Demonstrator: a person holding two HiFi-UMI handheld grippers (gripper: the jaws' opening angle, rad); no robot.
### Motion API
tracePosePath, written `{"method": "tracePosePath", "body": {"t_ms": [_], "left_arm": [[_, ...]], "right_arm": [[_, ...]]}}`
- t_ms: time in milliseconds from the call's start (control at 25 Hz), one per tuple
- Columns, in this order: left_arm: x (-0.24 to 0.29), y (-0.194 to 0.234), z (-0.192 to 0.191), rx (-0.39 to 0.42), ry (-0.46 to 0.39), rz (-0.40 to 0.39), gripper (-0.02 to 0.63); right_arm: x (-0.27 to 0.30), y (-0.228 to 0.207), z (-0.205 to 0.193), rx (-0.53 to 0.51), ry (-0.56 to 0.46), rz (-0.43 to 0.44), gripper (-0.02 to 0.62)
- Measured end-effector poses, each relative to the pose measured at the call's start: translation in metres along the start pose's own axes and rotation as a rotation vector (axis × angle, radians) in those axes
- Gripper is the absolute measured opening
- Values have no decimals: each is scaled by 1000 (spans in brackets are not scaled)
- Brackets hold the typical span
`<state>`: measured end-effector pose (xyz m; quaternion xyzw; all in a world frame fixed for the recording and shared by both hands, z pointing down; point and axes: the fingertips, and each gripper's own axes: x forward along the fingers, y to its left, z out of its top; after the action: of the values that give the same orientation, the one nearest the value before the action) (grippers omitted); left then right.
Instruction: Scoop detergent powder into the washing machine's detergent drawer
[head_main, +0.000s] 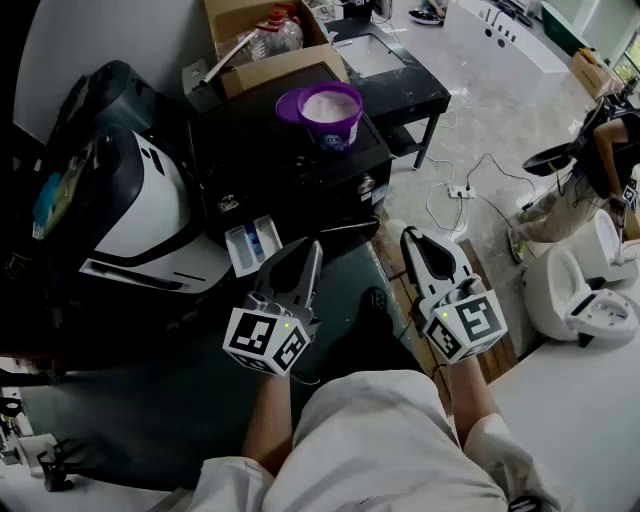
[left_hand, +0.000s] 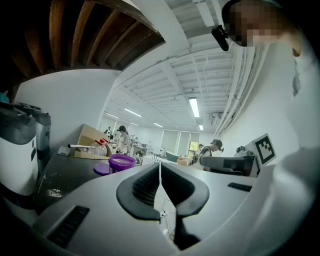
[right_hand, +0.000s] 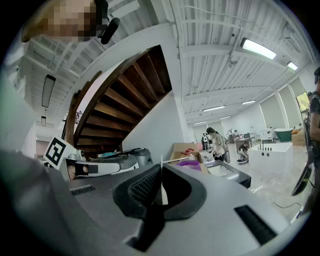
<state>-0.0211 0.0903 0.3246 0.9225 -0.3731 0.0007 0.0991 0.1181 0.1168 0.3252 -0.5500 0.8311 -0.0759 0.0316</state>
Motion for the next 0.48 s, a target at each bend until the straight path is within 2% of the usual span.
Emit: {"method": "tracePosePath", "body": {"t_ms": [480], "left_arm": [[-18,-6,-7,2,10,18,26]], "right_arm": [[-12,16,-1,-9,3,19,14]]}}
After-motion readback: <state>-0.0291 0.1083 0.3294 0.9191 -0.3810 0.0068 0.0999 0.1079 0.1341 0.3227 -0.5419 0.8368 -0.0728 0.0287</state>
